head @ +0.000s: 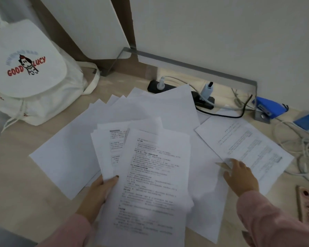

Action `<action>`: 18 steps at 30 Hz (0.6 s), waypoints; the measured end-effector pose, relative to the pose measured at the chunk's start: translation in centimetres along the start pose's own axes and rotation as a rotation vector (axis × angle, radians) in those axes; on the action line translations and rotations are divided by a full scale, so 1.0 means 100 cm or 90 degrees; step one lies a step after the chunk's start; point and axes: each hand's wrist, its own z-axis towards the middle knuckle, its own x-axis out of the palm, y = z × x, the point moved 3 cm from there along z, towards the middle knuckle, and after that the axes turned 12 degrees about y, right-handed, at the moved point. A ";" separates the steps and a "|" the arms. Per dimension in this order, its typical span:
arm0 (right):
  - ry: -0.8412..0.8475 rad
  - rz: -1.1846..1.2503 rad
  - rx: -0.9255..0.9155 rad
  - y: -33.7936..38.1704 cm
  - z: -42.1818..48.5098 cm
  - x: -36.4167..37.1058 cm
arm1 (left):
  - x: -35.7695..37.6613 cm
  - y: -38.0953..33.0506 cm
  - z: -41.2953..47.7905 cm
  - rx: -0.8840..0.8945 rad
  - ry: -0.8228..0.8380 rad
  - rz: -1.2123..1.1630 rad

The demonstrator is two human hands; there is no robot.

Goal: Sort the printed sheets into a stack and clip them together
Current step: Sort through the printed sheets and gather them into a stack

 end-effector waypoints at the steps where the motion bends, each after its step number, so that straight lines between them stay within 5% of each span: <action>1: -0.010 -0.020 -0.007 0.001 0.000 0.000 | 0.002 0.002 0.001 -0.006 -0.011 -0.007; 5: -0.028 -0.139 -0.021 0.004 0.003 -0.004 | 0.010 0.014 0.011 -0.029 -0.030 -0.005; 18: -0.094 -0.196 -0.044 -0.007 0.008 -0.001 | 0.022 0.027 0.012 -0.037 -0.044 0.054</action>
